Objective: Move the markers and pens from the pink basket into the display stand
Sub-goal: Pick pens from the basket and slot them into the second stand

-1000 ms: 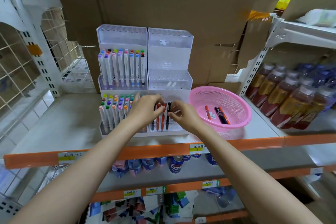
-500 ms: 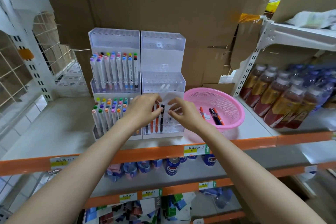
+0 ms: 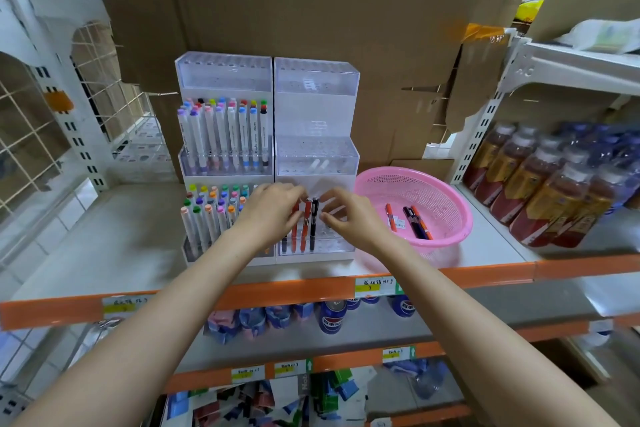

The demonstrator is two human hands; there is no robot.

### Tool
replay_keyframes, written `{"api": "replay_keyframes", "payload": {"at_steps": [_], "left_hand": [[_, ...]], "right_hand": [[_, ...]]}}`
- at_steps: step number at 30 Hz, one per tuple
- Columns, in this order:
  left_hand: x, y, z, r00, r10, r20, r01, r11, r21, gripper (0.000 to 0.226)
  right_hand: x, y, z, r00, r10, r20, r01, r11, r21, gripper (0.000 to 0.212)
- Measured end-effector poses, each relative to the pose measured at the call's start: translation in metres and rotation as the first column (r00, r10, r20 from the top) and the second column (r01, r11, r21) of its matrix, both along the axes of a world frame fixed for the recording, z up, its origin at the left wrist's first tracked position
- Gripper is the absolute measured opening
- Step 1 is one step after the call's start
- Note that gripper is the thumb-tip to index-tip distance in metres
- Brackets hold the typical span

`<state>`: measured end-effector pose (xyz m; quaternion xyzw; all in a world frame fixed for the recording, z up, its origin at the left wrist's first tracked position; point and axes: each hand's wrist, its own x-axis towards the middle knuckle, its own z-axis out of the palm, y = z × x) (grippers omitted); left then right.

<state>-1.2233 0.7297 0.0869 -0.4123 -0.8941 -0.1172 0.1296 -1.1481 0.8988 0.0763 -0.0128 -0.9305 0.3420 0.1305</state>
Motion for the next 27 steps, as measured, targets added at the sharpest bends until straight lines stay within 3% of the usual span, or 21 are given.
{"api": "replay_keyframes", "payload": {"at_steps": [5, 13, 15, 18, 21, 27], "left_hand": [[0.004, 0.005, 0.006, 0.999, -0.031, 0.01, 0.03, 0.999, 0.043, 0.036], [0.024, 0.058, 0.017, 0.977, -0.146, -0.158, 0.154, 0.987, 0.043, 0.04], [0.031, 0.077, 0.018, 0.966, -0.202, -0.163, 0.21, 0.977, 0.034, 0.04], [0.04, 0.106, 0.016, 0.957, -0.267, -0.117, 0.267, 0.964, -0.013, 0.044], [0.041, 0.136, 0.01, 0.961, -0.27, -0.055, 0.265, 0.96, -0.089, 0.048], [0.022, 0.195, -0.011, 0.975, -0.104, 0.198, 0.136, 0.978, -0.155, 0.045]], "right_hand": [[0.002, 0.007, 0.004, 1.0, -0.015, -0.013, 0.015, 1.0, 0.003, 0.024], [0.02, 0.04, 0.011, 0.978, -0.127, -0.164, 0.128, 0.992, -0.009, 0.021], [0.028, 0.055, 0.011, 0.969, -0.174, -0.177, 0.186, 0.981, 0.053, 0.026], [0.04, 0.083, 0.008, 0.966, -0.225, -0.126, 0.246, 0.951, 0.186, 0.035], [0.047, 0.111, -0.001, 0.964, -0.266, -0.03, 0.266, 0.942, 0.204, 0.039], [0.04, 0.164, -0.015, 0.927, -0.315, 0.202, 0.263, 0.933, 0.247, 0.045]]}}
